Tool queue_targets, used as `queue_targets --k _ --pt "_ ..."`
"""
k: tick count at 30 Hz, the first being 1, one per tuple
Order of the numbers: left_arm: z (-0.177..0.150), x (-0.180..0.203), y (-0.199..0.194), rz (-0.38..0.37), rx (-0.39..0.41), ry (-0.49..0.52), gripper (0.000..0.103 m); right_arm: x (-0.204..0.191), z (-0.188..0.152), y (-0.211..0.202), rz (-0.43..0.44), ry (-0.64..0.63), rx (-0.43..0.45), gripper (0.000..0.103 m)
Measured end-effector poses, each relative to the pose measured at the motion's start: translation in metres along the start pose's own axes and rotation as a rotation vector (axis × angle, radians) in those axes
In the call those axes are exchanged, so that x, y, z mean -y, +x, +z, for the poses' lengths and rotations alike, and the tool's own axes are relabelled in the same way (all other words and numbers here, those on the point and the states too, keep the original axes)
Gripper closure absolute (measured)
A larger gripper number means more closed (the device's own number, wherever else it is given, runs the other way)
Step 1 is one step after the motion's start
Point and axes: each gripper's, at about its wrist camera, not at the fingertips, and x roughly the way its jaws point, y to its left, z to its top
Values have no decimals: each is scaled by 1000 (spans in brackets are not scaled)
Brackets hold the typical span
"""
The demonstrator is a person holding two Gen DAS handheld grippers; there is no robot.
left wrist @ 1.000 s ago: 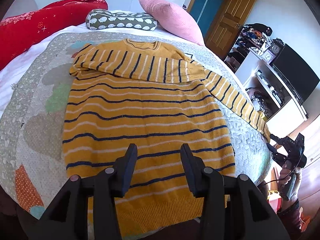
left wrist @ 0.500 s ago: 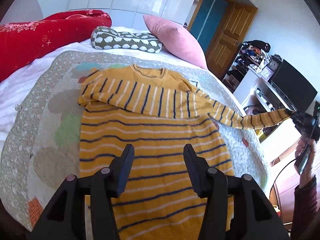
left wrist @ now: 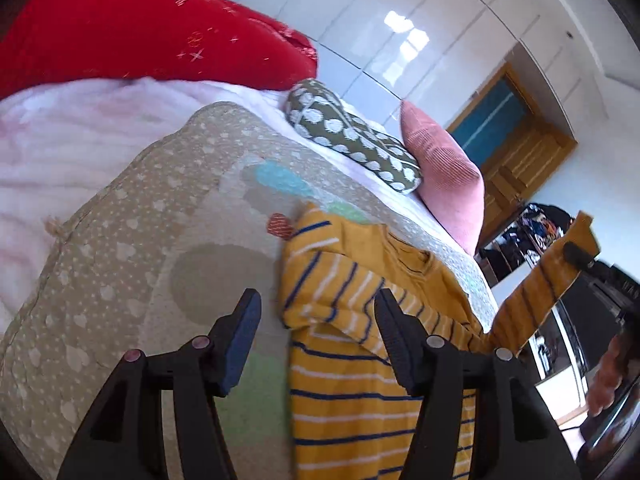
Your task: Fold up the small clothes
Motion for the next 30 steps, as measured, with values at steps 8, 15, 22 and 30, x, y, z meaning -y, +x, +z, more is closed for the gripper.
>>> queue_targets --k 8,15,22,30 --pt "11 -54 3 62 21 -77 45 -102 -68 187 210 -94 -338 93" --pt "5 -39 15 37 -22 -35 44 -83 -78 157 379 24 -319 59" --pt "-2 0 49 -58 -128 -51 40 43 -81 67 153 141 -181 58" --pt "-9 89 137 252 -326 273 86 153 -124 16 35 346 -140 58"
